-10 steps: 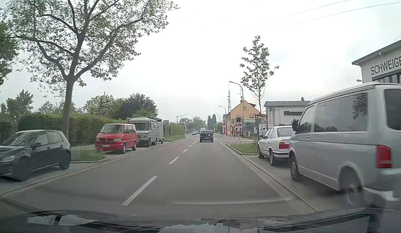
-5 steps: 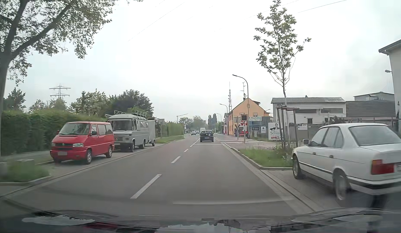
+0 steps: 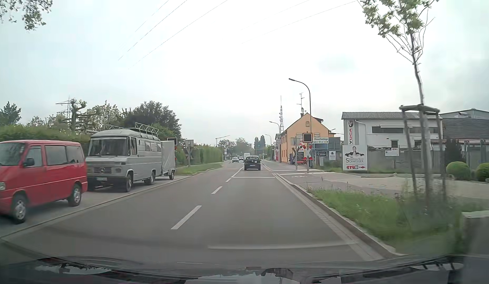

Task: Follow the waypoints while adhering to traffic rules and regulations

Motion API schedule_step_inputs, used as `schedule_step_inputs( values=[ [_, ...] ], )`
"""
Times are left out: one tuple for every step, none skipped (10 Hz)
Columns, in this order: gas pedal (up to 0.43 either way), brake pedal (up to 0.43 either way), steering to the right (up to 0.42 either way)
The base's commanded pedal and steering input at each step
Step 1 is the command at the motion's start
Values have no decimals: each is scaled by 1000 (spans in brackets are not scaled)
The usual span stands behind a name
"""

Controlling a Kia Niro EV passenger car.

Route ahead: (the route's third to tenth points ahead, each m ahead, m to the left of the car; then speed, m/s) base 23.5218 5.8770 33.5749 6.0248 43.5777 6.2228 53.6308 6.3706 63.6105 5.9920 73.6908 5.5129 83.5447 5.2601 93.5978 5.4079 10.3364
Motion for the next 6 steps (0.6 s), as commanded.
schedule_step_inputs(
  values=[
    [8,0,-2],
    [8,0,-2],
    [8,0,-2],
    [8,0,-2],
    [20,0,-2],
    [20,0,-2]
  ],
)
